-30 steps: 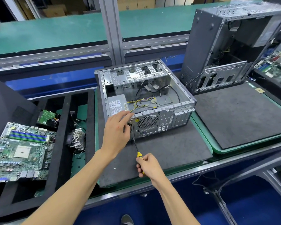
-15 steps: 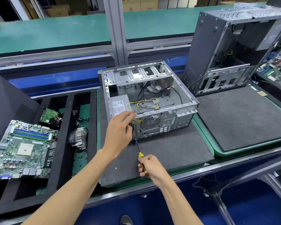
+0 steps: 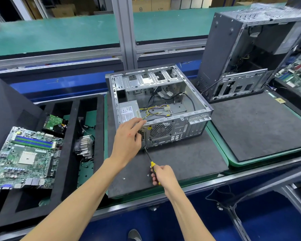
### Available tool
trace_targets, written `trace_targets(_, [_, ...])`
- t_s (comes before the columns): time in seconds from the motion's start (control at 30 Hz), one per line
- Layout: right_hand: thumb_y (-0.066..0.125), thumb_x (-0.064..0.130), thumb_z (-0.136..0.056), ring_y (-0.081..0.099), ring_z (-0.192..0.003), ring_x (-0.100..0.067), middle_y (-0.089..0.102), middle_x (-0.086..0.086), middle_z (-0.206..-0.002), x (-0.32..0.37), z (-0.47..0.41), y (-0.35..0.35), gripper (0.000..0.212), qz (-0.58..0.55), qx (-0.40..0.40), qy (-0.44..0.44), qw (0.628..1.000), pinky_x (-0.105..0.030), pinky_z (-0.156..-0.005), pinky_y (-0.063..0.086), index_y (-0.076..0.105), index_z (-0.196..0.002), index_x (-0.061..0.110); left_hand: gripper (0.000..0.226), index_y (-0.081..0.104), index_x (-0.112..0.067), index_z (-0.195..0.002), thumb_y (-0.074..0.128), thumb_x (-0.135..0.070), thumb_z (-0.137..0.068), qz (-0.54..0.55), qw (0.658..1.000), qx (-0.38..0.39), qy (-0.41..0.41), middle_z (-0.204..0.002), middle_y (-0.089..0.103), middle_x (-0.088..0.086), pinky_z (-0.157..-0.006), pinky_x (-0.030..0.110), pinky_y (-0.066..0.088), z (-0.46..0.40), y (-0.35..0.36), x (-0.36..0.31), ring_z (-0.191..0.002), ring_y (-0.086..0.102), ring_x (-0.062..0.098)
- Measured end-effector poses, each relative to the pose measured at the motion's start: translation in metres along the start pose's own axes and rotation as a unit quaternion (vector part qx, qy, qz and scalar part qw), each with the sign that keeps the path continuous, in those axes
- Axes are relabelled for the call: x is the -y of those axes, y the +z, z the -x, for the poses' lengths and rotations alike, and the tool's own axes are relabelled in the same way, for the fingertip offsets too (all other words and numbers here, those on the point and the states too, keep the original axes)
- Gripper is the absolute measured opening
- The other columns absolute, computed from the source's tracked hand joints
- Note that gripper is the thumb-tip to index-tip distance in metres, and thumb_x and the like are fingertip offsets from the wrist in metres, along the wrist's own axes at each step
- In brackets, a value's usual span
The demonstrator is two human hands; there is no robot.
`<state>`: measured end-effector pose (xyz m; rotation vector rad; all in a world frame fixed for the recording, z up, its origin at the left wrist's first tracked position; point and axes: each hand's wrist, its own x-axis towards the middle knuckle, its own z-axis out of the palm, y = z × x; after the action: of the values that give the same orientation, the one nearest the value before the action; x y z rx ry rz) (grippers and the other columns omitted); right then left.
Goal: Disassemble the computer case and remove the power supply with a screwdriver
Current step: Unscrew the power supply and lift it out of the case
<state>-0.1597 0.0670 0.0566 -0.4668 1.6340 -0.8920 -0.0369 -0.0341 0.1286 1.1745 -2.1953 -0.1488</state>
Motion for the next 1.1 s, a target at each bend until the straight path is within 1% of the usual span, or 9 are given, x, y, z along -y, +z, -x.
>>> trace_targets(0.1, [0.058,0.028,-0.100,0.064,-0.063,-0.016,0.066,-0.001,-0.080,-0.003,0.006,0.002,0.018,0.135,-0.055,-0.077,0.986,-0.030,-0.063,0.053,0.051,-0.090,0.016,0.051,0.067,-0.011,-0.125,0.056,0.011,-0.080,0.000,1.000,-0.002,0.000,-0.127,0.064,0.003,-0.100,0.041,0.044,0.000,0.001,0.000,-0.112,0.059,0.026])
trace_targets(0.2, [0.060,0.028,-0.099,0.062,-0.070,-0.012,0.060,0.007,-0.078,-0.008,0.009,0.003,0.021,0.192,-0.095,-0.126,0.968,-0.026,-0.058,0.044,0.043,-0.087,0.022,0.052,0.067,-0.011,-0.125,0.056,0.011,-0.079,-0.002,1.000,-0.006,-0.001,-0.126,0.064,0.002,-0.100,0.040,0.045,0.000,0.001,0.000,-0.111,0.059,0.025])
trace_targets(0.33, [0.049,0.036,-0.103,0.063,-0.073,-0.016,0.059,0.004,-0.072,-0.001,0.006,0.003,0.031,0.225,-0.074,-0.086,0.968,-0.031,-0.068,0.047,0.051,-0.079,0.016,0.053,0.067,-0.012,-0.124,0.056,0.012,-0.078,-0.001,1.000,-0.009,0.001,-0.125,0.064,0.001,-0.099,0.038,0.044,0.000,0.001,-0.001,-0.110,0.058,0.024])
trace_targets(0.47, [0.037,0.032,-0.105,0.061,-0.082,-0.025,0.067,-0.010,-0.110,0.008,0.000,0.003,0.038,0.172,-0.032,-0.017,0.984,-0.033,-0.076,0.049,0.064,-0.109,0.005,0.054,0.066,-0.012,-0.126,0.056,0.012,-0.079,-0.001,1.000,-0.004,0.000,-0.126,0.064,0.001,-0.100,0.039,0.044,0.000,0.001,0.001,-0.112,0.058,0.024])
trace_targets(0.6, [0.046,0.030,-0.106,0.056,-0.058,-0.015,0.066,-0.007,-0.085,0.004,0.002,0.001,0.022,0.164,-0.013,-0.041,0.985,-0.030,-0.059,0.054,0.053,-0.100,0.011,0.054,0.067,-0.011,-0.124,0.055,0.013,-0.077,0.001,1.000,-0.009,0.001,-0.125,0.064,0.001,-0.100,0.037,0.043,0.000,0.002,0.001,-0.110,0.058,0.025])
trace_targets(0.67, [0.053,0.027,-0.103,0.055,-0.057,-0.014,0.068,-0.009,-0.092,0.002,0.002,0.000,0.015,0.158,-0.017,-0.050,0.986,-0.024,-0.049,0.048,0.044,-0.094,0.018,0.054,0.067,-0.011,-0.124,0.055,0.013,-0.077,-0.001,1.000,-0.009,0.002,-0.125,0.064,0.001,-0.100,0.035,0.041,0.000,0.003,0.001,-0.110,0.058,0.025])
trace_targets(0.8, [0.050,0.036,-0.102,0.054,-0.055,-0.017,0.067,-0.013,-0.094,0.004,-0.004,0.000,0.026,0.193,-0.032,-0.043,0.980,-0.029,-0.055,0.049,0.051,-0.089,0.014,0.054,0.067,-0.012,-0.125,0.055,0.013,-0.078,-0.002,1.000,-0.007,0.001,-0.126,0.063,0.001,-0.101,0.033,0.040,0.000,0.003,0.002,-0.111,0.058,0.025])
trace_targets(0.9, [0.038,0.031,-0.104,0.048,-0.050,-0.017,0.056,-0.010,-0.087,0.005,-0.007,0.000,0.039,0.167,-0.009,0.005,0.986,-0.031,-0.054,0.042,0.062,-0.108,0.000,0.053,0.066,-0.011,-0.125,0.055,0.012,-0.079,0.000,1.000,-0.003,0.002,-0.126,0.063,0.001,-0.101,0.035,0.041,0.000,0.003,0.002,-0.112,0.058,0.025])
trace_targets(1.1, [0.053,0.029,-0.102,0.050,-0.051,-0.011,0.063,-0.004,-0.074,0.001,0.002,-0.001,0.016,0.126,0.012,-0.026,0.992,-0.021,-0.042,0.042,0.048,-0.094,0.016,0.054,0.066,-0.011,-0.125,0.055,0.012,-0.077,-0.002,1.000,-0.006,0.006,-0.126,0.063,0.001,-0.101,0.038,0.042,0.000,0.005,0.003,-0.114,0.059,0.024])
